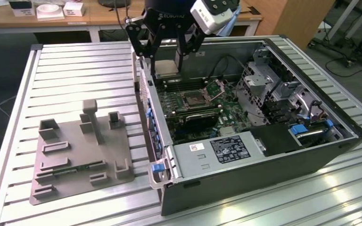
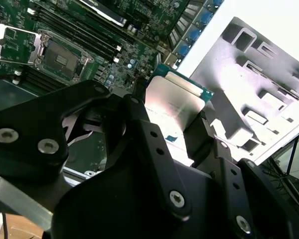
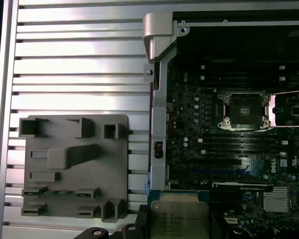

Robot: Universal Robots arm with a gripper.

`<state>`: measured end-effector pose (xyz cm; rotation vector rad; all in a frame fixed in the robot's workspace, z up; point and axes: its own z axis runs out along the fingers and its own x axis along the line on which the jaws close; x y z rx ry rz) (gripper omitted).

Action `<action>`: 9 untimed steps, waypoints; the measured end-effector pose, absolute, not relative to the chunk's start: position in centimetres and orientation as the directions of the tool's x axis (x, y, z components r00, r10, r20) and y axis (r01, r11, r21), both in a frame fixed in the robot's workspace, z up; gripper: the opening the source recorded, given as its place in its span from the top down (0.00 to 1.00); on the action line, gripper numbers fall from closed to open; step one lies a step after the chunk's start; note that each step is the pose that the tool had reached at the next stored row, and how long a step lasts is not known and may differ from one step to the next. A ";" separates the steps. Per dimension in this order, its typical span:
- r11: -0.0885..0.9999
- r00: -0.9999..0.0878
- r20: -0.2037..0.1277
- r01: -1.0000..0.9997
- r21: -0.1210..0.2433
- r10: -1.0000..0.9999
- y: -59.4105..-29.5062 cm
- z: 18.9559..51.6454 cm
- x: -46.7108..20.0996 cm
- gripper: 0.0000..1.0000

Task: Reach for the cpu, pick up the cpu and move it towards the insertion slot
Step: 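Pick up the cpu and move it towards the insertion slot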

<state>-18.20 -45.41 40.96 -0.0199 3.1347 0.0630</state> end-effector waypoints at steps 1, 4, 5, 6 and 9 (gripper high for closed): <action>0.999 -1.000 -0.006 -0.013 0.040 -0.013 -45.4 41.0 -18.1 0.45; 0.999 -1.000 -0.006 -0.013 0.040 -0.013 -45.4 41.0 -17.8 0.45; 0.999 -1.000 -0.006 -0.013 0.040 -0.013 -45.4 41.0 -17.7 0.45; 0.999 -1.000 -0.006 -0.013 0.040 -0.013 -45.4 41.0 -17.6 0.45; 0.999 -1.000 -0.006 -0.013 0.040 -0.012 -45.4 41.0 -17.3 0.45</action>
